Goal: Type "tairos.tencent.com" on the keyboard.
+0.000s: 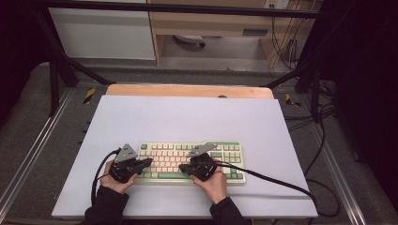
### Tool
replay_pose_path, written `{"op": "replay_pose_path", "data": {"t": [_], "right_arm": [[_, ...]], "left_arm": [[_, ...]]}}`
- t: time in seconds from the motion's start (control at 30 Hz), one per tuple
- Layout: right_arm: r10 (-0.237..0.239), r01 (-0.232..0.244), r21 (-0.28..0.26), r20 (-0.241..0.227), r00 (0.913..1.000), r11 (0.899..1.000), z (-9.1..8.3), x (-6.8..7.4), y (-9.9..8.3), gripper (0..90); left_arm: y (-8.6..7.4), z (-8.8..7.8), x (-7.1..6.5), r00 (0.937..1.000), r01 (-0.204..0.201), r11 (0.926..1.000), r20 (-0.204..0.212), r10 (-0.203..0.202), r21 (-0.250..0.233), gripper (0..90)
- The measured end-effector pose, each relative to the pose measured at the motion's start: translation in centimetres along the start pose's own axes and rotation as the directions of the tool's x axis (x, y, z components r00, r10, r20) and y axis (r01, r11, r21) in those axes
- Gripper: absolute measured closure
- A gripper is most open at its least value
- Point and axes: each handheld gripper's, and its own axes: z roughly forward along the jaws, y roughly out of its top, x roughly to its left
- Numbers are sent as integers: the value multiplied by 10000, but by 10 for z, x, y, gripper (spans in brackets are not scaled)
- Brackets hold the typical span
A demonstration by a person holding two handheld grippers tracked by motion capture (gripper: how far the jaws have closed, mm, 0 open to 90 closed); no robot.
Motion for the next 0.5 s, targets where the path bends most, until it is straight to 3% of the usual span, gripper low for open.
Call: {"op": "replay_pose_path", "data": {"t": [0.23,0.5], "right_arm": [[-64,64,15,55,10000,10000,0,0,-1,900],[-239,240,-141,106,9997,9996,-17,-1,3,900]], "left_arm": [[0,0,0,10000,-13,10000,7,12,33,900],[1,0,-1,10000,11,10000,38,-11,-4,900]]}}
